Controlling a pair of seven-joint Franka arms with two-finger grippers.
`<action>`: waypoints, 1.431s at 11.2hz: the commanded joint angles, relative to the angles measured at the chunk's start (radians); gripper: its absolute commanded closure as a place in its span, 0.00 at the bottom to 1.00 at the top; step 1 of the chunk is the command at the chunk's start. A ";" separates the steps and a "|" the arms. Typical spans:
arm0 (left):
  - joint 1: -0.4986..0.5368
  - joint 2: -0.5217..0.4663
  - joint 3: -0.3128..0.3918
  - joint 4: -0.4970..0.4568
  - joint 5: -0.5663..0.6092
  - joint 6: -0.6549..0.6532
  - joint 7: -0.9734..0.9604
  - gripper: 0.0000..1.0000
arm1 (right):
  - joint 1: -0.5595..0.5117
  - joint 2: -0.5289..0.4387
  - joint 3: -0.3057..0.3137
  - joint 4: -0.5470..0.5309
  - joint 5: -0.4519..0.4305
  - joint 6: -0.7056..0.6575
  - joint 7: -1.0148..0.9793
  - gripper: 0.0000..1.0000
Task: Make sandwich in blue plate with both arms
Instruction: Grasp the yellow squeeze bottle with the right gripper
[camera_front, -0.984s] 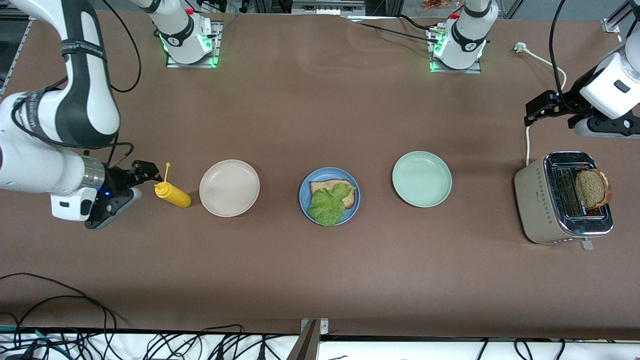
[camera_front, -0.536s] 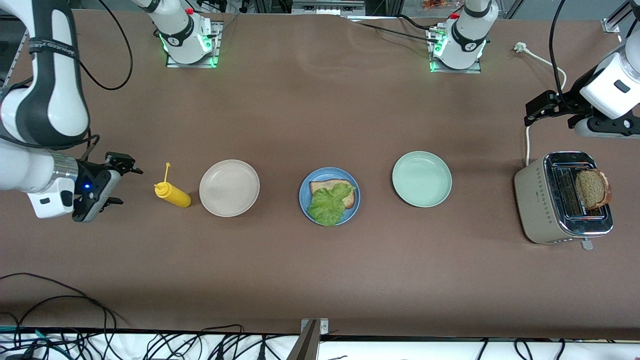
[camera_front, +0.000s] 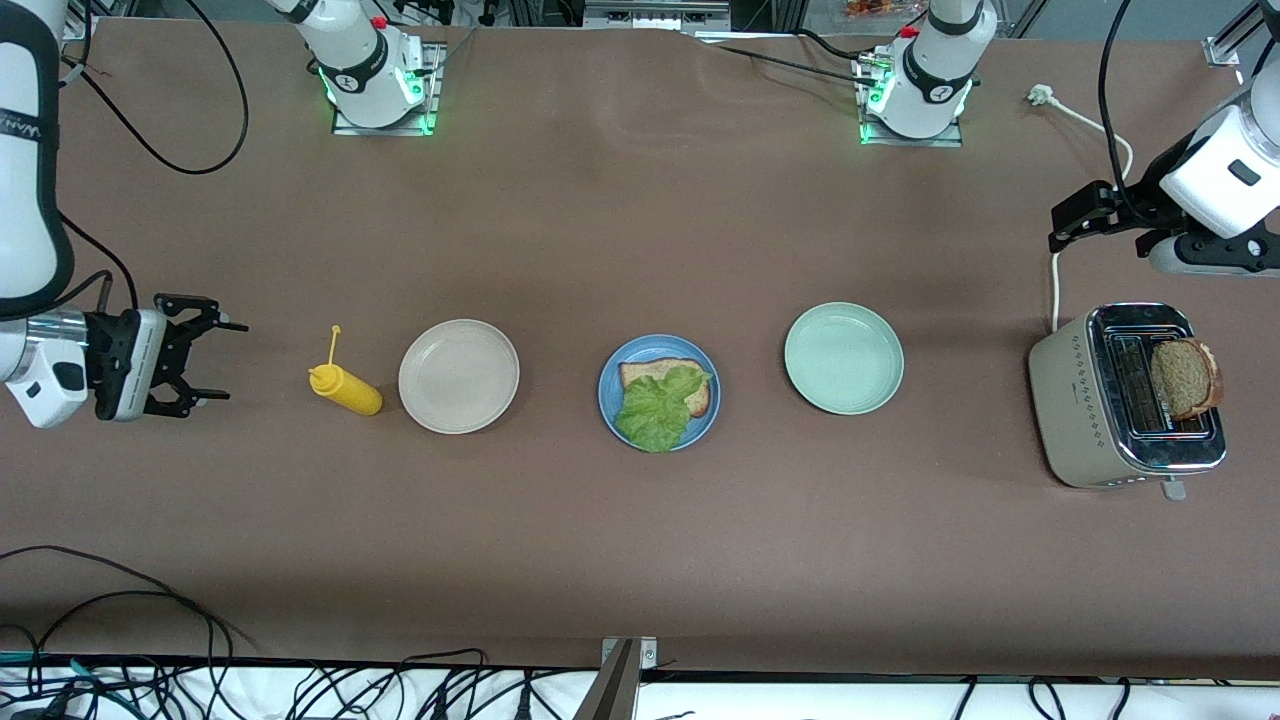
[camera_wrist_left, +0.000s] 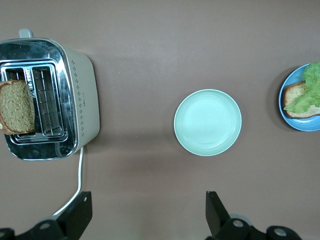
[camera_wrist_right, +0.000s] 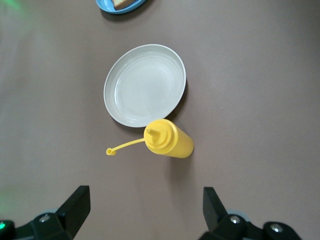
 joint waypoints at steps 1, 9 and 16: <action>0.000 -0.015 0.003 -0.013 -0.016 0.013 0.022 0.00 | -0.058 0.079 0.018 -0.001 0.108 -0.017 -0.172 0.00; -0.002 -0.015 0.003 -0.013 -0.013 0.013 0.020 0.00 | -0.124 0.302 0.016 0.013 0.391 -0.012 -0.584 0.00; -0.003 -0.012 0.003 -0.004 -0.013 0.015 0.020 0.00 | -0.116 0.357 0.035 0.013 0.607 -0.006 -0.940 0.00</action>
